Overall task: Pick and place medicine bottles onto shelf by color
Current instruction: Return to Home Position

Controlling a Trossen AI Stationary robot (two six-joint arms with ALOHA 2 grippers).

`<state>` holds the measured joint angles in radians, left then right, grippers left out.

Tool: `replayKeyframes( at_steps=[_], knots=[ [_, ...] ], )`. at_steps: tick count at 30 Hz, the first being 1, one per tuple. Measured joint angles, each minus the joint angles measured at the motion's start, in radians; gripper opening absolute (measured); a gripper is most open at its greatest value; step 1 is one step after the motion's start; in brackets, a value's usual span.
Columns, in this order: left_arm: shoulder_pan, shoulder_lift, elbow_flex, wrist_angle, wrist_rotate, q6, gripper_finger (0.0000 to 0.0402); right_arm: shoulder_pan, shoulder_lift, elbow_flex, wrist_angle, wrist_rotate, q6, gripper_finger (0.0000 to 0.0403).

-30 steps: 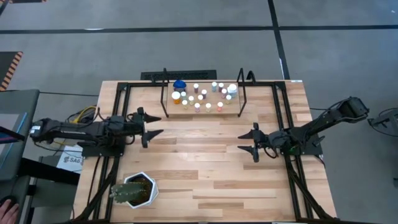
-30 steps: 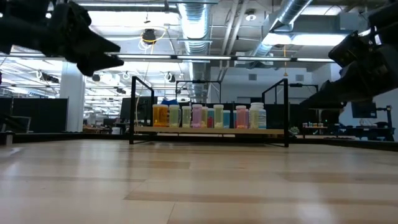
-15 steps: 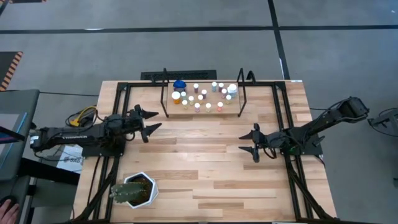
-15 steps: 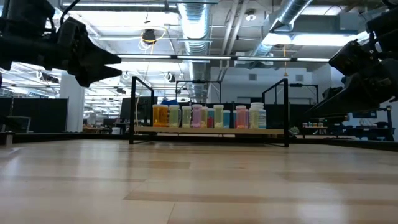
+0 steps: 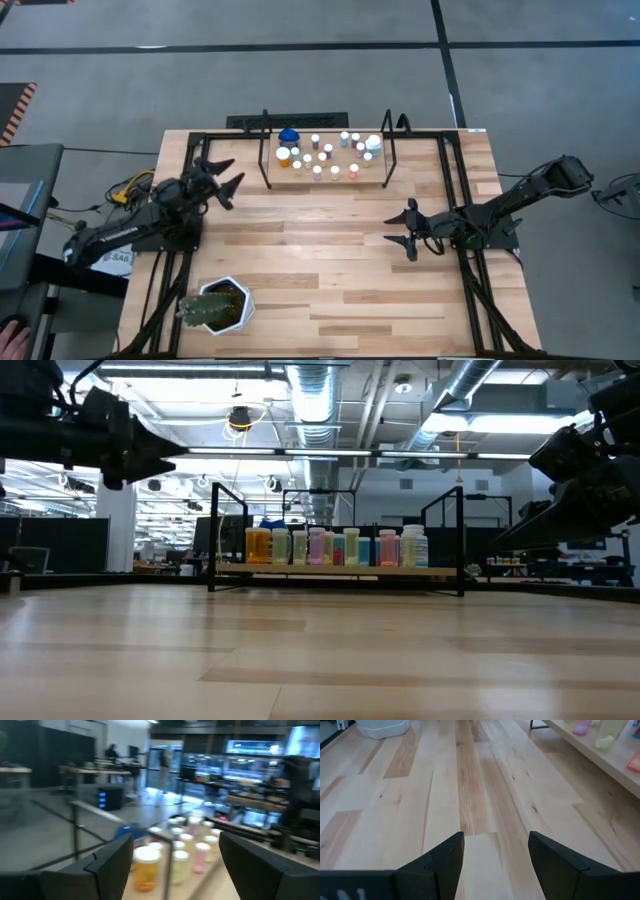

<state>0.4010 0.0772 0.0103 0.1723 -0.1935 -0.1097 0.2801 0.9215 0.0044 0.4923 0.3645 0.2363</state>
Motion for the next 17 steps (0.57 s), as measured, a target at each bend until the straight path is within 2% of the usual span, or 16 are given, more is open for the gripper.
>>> replayKeyframes(
  at_steps=[6,12,17],
  knots=[
    [0.093,-0.058,0.0,-0.112,-0.051,-0.034,0.0281,0.0,0.0,0.0,-0.002,0.0,0.0,0.0244],
    [0.156,-0.074,-0.001,-0.103,-0.057,-0.07,0.0281,0.0,0.0,0.0,-0.008,0.0,0.0,0.0244],
    [0.155,-0.071,-0.001,-0.104,-0.052,-0.082,0.0281,0.0,0.0,0.0,-0.013,0.0,0.0,0.0244]
  ],
)
